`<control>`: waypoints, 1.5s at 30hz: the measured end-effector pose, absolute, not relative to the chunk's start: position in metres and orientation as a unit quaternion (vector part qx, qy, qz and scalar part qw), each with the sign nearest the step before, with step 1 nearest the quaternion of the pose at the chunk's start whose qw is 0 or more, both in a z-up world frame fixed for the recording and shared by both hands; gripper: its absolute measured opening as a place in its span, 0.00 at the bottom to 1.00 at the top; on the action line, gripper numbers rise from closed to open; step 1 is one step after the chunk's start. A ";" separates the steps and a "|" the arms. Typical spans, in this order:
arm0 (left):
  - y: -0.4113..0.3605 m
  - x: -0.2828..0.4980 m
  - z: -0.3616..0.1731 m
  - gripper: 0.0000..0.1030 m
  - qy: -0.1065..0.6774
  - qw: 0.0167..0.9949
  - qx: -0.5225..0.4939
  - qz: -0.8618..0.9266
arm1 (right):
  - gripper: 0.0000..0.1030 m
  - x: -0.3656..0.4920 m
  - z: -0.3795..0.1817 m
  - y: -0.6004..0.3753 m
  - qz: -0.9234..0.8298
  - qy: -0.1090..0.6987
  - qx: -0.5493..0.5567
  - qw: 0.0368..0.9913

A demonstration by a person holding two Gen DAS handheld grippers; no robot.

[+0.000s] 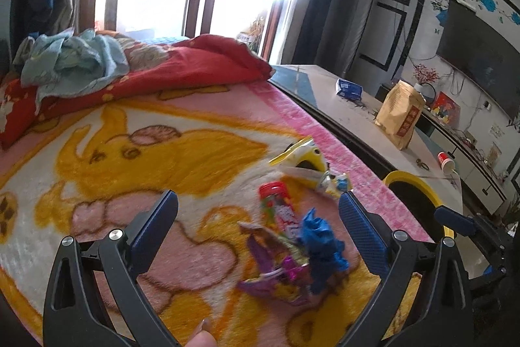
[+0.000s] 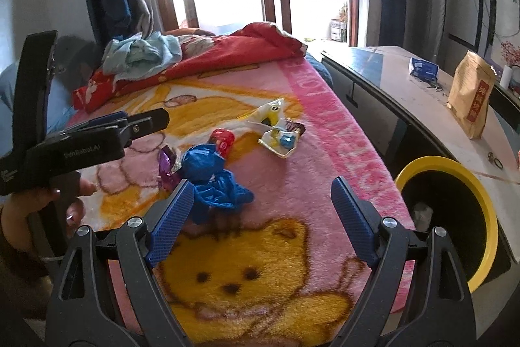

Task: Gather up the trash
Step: 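Grasp the purple candy wrapper with the left gripper while the right grasps the blue plastic bag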

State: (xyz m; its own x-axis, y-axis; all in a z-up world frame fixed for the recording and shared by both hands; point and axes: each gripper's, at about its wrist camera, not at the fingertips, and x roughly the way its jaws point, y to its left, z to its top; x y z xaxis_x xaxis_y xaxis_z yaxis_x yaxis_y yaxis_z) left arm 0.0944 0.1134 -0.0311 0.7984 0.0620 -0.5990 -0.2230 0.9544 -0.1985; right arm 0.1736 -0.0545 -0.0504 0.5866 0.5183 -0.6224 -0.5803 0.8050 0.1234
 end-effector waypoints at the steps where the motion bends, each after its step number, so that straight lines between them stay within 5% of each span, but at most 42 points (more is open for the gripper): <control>1: 0.117 0.093 -0.032 0.94 0.309 0.938 -0.133 0.077 | 0.76 0.173 -0.051 -0.052 0.311 0.335 -0.048 0.888; 17: 0.149 0.083 -0.055 0.92 0.342 0.920 -0.177 0.075 | 0.76 0.180 -0.075 -0.024 0.329 0.357 -0.078 0.871; 33: 0.148 0.091 -0.091 0.52 0.391 0.883 -0.258 0.007 | 0.70 0.199 -0.098 -0.005 0.351 0.381 -0.083 0.851; 37: 0.147 0.094 -0.096 0.48 0.395 0.877 -0.274 -0.006 | 0.62 0.202 -0.104 0.000 0.359 0.389 -0.082 0.845; 45: 0.141 0.101 -0.104 0.41 0.402 0.869 -0.289 -0.026 | 0.29 0.202 -0.115 0.003 0.373 0.411 -0.081 0.828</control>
